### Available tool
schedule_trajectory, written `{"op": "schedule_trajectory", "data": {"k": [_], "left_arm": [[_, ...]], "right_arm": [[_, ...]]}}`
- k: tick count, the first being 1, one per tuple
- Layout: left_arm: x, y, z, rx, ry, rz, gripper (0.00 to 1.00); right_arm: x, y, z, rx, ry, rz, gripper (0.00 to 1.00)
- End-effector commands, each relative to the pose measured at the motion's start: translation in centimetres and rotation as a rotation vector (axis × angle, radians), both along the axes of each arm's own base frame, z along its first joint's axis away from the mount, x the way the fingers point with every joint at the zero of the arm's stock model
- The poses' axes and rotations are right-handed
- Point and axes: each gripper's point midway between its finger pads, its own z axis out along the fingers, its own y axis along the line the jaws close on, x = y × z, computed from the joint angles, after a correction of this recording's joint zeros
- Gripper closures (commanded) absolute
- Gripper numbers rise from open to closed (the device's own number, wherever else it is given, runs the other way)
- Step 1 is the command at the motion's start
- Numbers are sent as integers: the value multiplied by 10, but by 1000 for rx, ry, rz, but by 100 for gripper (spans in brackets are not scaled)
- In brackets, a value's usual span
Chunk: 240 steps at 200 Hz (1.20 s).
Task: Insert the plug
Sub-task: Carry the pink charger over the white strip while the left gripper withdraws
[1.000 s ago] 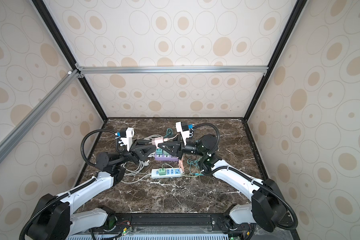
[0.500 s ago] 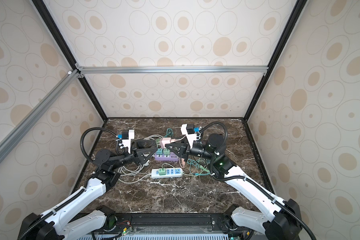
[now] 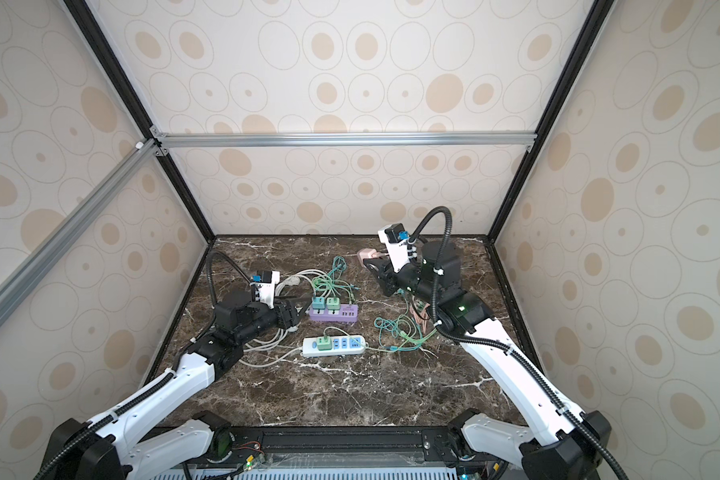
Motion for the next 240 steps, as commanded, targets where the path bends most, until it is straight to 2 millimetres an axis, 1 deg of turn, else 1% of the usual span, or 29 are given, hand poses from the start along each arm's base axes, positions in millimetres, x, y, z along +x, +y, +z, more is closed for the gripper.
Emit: {"op": "schedule_trajectory", "data": {"k": [1, 16, 41, 61, 77, 120, 140, 178, 214, 240], "left_arm": [[2, 20, -13, 83, 36, 88, 33], [0, 27, -24, 112, 62, 112, 33], [-5, 32, -44, 136, 116, 130, 33], [-11, 34, -63, 135, 176, 139, 34], [-17, 36, -77, 140, 224, 145, 34], [-32, 38, -105, 126, 310, 144, 35], [-37, 36, -113, 113, 330, 133, 35], [-41, 31, -118, 106, 339, 97, 36], [-45, 22, -130, 80, 370, 56, 37], [-48, 20, -137, 82, 388, 42, 39]], "right_arm": [[13, -12, -47, -106, 113, -99, 90], [15, -12, -68, -122, 168, -118, 91], [13, -9, -94, -145, 224, -133, 91], [9, -4, -108, -150, 264, -137, 91], [3, 4, -118, -159, 291, -127, 92], [-14, 27, -149, -186, 382, -112, 92], [-19, 37, -166, -178, 435, -113, 92], [-29, 54, -193, -215, 519, -127, 92], [-33, 55, -208, -189, 567, -168, 93], [-36, 53, -219, -185, 598, -193, 93]]}}
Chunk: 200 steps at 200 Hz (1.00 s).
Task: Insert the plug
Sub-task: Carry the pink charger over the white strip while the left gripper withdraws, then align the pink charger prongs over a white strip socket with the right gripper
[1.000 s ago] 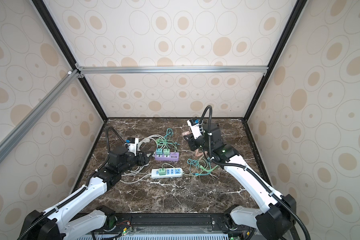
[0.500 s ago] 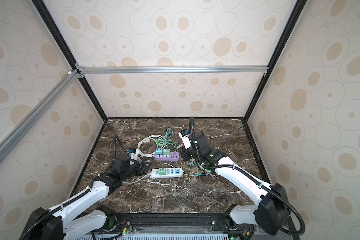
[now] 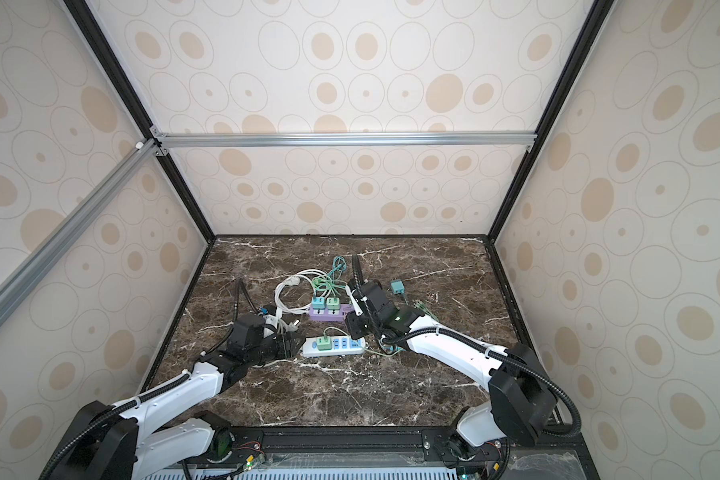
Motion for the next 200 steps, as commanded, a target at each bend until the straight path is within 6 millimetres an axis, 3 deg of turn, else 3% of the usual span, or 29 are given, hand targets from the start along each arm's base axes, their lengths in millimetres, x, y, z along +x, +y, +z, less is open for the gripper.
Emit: {"op": "schedule_trajectory", "data": {"k": [1, 41, 95, 200], "left_arm": [[0, -7, 1, -30, -2, -18, 39], [-2, -6, -1, -31, -9, -14, 40], [-4, -8, -10, -47, 6, -18, 45], [-3, -9, -17, -46, 2, -23, 54]], "right_arm": [[-1, -1, -9, 7, 27, -59, 93], [-3, -8, -21, -43, 58, -117, 93], [-16, 8, -38, -47, 111, -138, 94], [-20, 15, -51, -94, 124, -216, 95]]}}
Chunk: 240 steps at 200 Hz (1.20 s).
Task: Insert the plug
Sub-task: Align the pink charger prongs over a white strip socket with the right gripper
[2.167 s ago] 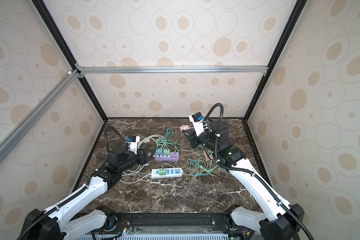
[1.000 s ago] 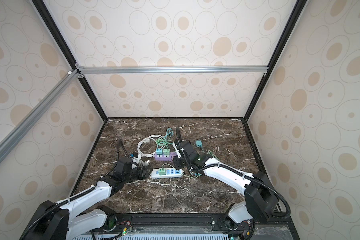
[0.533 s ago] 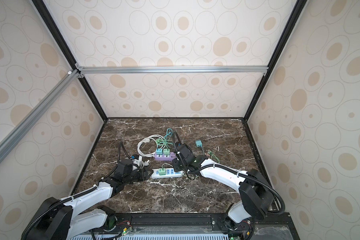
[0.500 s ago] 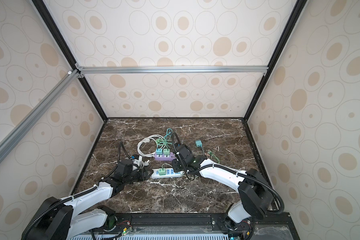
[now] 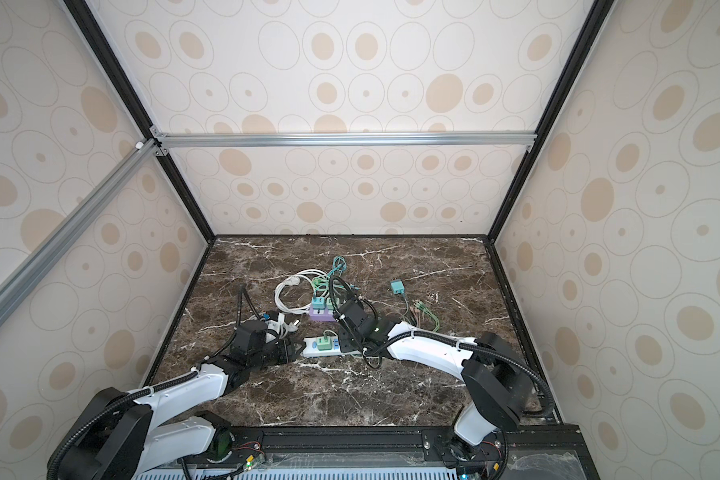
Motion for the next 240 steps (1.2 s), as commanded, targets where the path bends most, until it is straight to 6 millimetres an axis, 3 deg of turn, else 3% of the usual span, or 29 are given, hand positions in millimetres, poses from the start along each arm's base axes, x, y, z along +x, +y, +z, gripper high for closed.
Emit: {"op": "schedule_trajectory", "data": {"k": [1, 105, 240], "left_arm": [[2, -4, 2, -13, -18, -11, 54], [4, -6, -3, -13, -23, -25, 55], [3, -5, -7, -14, -23, -18, 57]], "right_arm": [[2, 1, 3, -15, -7, -39, 95], [5, 12, -1, -7, -1, -50, 95], [-3, 7, -2, -37, 29, -61, 96]]}}
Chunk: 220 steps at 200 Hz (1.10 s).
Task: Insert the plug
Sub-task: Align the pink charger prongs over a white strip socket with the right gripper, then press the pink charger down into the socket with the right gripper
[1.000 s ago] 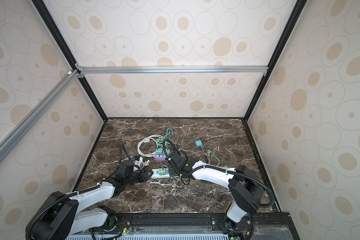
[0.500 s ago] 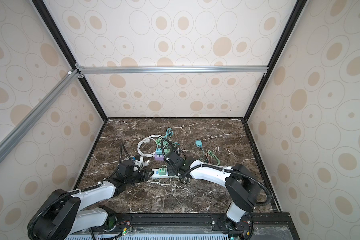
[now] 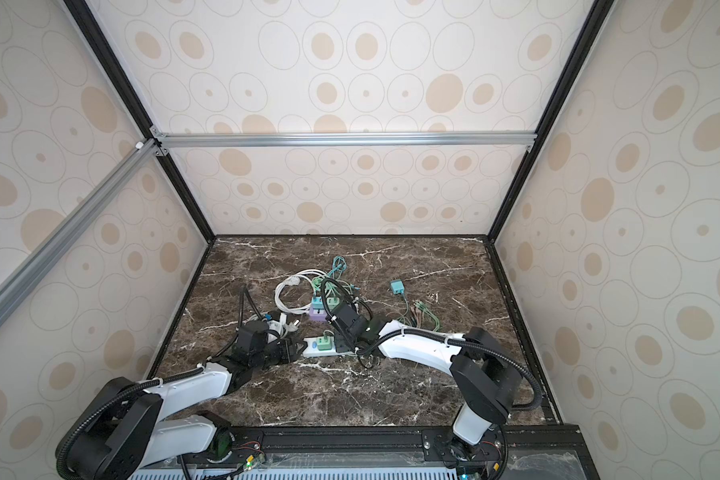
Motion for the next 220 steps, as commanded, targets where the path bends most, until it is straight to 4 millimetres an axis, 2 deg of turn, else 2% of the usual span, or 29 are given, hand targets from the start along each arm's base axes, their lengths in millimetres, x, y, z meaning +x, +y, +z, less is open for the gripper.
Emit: {"op": "schedule_trajectory", "data": {"k": [1, 56, 117, 220], "left_arm": [[0, -1, -2, 1, -10, -7, 57], [-3, 1, -1, 1, -20, -3, 57], [-4, 0, -1, -7, -21, -12, 57], [-4, -3, -6, -9, -11, -24, 65]], "right_arm": [[-5, 1, 4, -18, 13, -7, 96], [-6, -1, -3, -47, 32, -22, 96], [0, 10, -7, -44, 46, -31, 97], [0, -2, -16, -136, 64, -51, 99]]}}
